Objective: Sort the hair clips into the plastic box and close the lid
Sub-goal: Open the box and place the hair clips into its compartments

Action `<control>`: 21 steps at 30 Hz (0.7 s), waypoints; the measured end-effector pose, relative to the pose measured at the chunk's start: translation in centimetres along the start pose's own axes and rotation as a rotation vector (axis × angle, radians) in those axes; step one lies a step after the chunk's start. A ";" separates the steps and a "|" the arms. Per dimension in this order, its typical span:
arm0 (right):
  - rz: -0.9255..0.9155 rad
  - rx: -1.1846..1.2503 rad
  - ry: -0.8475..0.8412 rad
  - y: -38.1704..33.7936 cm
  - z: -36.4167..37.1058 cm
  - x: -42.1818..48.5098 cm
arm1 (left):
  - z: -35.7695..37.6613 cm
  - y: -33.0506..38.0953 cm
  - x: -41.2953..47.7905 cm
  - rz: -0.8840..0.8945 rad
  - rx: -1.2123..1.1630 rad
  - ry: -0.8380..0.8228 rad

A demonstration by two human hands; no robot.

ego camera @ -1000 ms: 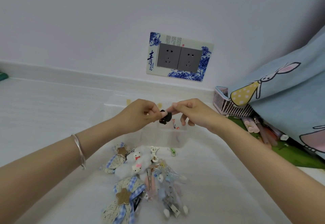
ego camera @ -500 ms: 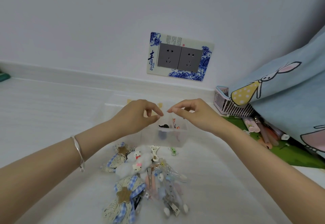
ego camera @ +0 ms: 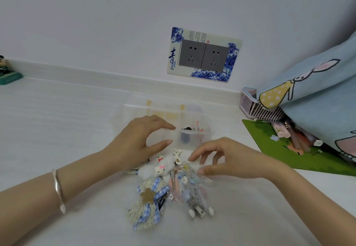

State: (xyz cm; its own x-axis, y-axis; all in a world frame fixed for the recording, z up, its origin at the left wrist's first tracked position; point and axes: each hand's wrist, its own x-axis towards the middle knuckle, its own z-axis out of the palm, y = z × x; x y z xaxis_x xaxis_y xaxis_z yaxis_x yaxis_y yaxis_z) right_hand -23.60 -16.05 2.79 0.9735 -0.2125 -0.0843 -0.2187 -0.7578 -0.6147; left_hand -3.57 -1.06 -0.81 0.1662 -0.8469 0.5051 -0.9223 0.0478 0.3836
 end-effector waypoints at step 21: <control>-0.065 0.409 0.197 -0.8 -1.8 0.3 | -0.1 -0.7 -0.1 -0.054 -0.067 0.083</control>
State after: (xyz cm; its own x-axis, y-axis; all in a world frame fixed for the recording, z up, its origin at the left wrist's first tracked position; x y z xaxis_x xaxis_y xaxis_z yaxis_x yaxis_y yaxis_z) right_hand -23.27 -16.59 4.72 0.9445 -0.3156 0.0908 -0.0748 -0.4761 -0.8762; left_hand -2.95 -0.93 -1.06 0.2455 -0.8027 0.5435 -0.8862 0.0415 0.4615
